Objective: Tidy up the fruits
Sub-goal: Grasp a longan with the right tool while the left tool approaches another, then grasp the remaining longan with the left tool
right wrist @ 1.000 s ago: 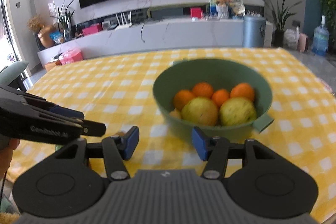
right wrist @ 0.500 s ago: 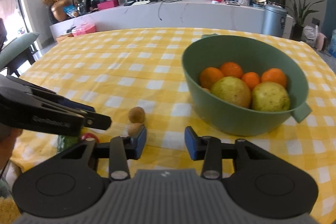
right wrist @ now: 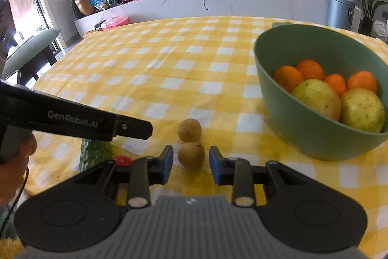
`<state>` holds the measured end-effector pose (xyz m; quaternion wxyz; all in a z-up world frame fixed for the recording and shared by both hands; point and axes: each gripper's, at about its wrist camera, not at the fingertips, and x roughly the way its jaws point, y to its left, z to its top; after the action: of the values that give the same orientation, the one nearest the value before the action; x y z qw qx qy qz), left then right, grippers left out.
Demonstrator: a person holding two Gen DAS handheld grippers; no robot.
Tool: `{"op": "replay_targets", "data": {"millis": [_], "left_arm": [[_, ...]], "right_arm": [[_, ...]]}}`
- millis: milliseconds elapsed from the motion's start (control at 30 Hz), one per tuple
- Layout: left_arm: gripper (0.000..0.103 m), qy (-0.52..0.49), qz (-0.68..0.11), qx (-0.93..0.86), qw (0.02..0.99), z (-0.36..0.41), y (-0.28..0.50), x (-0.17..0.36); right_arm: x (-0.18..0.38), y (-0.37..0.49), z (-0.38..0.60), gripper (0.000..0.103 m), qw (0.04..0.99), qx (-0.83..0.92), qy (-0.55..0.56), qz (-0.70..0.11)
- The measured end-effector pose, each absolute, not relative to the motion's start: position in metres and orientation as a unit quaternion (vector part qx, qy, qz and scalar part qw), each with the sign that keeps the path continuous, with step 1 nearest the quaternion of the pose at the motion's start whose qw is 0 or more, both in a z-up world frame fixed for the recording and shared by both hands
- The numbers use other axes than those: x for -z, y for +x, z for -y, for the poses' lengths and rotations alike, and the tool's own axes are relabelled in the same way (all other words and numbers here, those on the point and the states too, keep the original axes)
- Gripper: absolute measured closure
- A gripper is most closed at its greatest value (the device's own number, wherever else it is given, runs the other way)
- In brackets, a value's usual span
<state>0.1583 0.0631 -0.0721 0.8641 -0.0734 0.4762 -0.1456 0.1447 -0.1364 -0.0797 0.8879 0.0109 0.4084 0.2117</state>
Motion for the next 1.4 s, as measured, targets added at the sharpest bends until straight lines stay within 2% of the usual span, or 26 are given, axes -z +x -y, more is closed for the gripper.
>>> {"op": "replay_targets", "data": {"millis": [267,367,1400], "left_arm": [[0.066,-0.061,-0.478,0.156,0.862,-0.053,0.161,0.075],[0.066,-0.055,-0.476,0.158,0.863,-0.051,0.162,0.076],[0.065,-0.013,-0.446,0.191,0.874,-0.017,0.171,0.094]], "right_arm": [[0.086,0.150,0.127,0.074,0.886,-0.212,0.001,-0.413],[0.089,0.153,0.125,0.081,0.884,-0.207,-0.003,-0.420],[0.085,0.155,0.159,0.081,0.897,-0.110,0.031,-0.427]]}}
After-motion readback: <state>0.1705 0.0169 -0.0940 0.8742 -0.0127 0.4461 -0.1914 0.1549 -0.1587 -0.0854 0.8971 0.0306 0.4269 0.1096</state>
